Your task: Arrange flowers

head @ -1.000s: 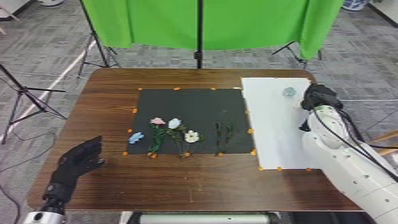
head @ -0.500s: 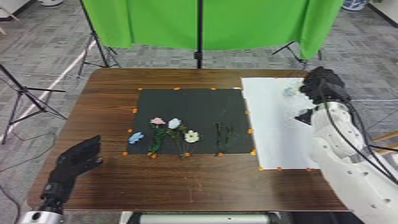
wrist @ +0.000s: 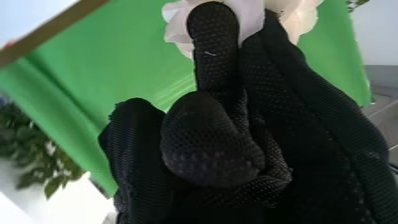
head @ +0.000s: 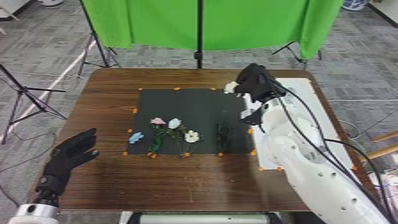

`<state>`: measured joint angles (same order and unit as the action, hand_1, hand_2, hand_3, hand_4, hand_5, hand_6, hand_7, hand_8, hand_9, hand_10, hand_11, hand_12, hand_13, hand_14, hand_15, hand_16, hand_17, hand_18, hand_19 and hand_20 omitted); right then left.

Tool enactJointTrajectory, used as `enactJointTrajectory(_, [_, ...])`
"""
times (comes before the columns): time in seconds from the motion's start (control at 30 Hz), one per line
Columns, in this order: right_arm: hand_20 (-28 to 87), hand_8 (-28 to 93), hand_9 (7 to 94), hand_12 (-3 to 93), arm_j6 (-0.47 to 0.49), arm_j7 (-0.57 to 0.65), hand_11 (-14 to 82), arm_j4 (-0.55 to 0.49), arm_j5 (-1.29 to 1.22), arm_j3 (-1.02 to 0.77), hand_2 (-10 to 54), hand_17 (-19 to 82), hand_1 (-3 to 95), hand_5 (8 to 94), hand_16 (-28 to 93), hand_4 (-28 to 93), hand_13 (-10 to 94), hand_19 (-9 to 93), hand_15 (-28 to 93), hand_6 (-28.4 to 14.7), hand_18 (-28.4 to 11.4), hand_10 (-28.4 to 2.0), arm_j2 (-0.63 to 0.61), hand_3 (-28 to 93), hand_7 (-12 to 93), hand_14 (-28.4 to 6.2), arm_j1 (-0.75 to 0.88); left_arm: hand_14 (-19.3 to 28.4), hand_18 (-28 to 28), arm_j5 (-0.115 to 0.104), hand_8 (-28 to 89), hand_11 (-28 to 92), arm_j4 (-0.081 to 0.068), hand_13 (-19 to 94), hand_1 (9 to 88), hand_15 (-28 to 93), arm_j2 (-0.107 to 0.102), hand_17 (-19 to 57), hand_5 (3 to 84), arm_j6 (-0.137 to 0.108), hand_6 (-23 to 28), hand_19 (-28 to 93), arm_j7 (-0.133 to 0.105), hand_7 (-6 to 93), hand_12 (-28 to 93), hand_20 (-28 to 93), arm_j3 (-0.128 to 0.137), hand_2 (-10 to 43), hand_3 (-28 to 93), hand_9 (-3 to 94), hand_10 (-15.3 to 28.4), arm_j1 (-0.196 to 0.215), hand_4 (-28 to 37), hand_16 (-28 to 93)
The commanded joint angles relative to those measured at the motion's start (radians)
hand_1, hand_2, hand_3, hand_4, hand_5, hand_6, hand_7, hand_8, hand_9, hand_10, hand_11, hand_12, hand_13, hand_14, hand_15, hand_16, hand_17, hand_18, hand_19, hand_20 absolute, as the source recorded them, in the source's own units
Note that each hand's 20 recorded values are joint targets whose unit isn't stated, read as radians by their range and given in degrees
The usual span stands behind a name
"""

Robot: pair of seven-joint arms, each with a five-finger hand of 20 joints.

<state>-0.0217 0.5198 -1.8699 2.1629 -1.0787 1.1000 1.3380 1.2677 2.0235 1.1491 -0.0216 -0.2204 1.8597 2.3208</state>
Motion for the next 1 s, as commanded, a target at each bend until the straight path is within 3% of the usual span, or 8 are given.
enactJointTrajectory(0.03, [64, 7, 91.5, 43.8, 0.003, -0.006, 9.6, 0.023, 0.025, 0.057, -9.5, 64, 63.2, 80.5, 38, -18, 90, 93, 64, 0.1, -14.7, -8.3, 0.069, 56, 23, -0.9, 0.022, 14.3, 10.1, 0.025, -7, 18, 0.008, 32, 40.7, 10, 0.007, 9.4, 38.9, 0.005, 3.5, 3, 0.003, 13.7, 13, 21, -0.016, -9.5, 64, 35.3, 10.9, 0.010, -6.8, 3])
enactJointTrajectory(0.33, [64, 8, 89.3, 43.4, 0.059, -0.012, 9.1, 0.052, 0.077, 0.071, -9.5, 63, 62.1, 78.6, 38, -17, 89, 93, 64, 0.5, -14.5, -8.8, 0.060, 57, 24, -1.0, 0.037, 14.3, 10.1, 0.026, -7, 18, 0.012, 32, 40.6, 11, 0.013, 9.4, 39.0, 0.008, 3.5, 3, 0.005, 13.7, 13, 20, -0.019, -9.5, 64, 35.4, 10.9, 0.030, -7.6, 3])
enactJointTrajectory(0.7, [63, 7, 87.0, 40.7, 0.077, -0.007, 8.6, 0.070, 0.090, 0.067, -9.5, 62, 58.4, 76.2, 37, -15, 89, 93, 64, 0.6, -14.6, -10.0, 0.055, 56, 25, -1.4, 0.063, 14.4, 10.3, 0.013, -7, 18, 0.007, 32, 37.9, 11, 0.019, 8.8, 39.0, 0.034, 3.4, 3, 0.016, 13.7, 13, 20, -0.018, -9.5, 65, 35.6, 11.0, 0.031, -8.3, 3])
enactJointTrajectory(1.0, [63, 6, 81.6, 33.3, 0.105, -0.011, 15.1, 0.067, 0.094, 0.053, -9.5, 62, 54.3, 73.4, 37, -14, 88, 93, 63, 0.0, -14.7, -11.0, 0.043, 55, 23, -2.1, 0.074, 14.8, 10.5, 0.009, -7, 17, 0.008, 31, 35.8, 10, 0.022, 8.2, 39.1, 0.053, 3.7, 3, 0.027, 12.5, 13, 20, -0.016, -9.5, 65, 35.8, 11.3, 0.034, -9.2, 3])
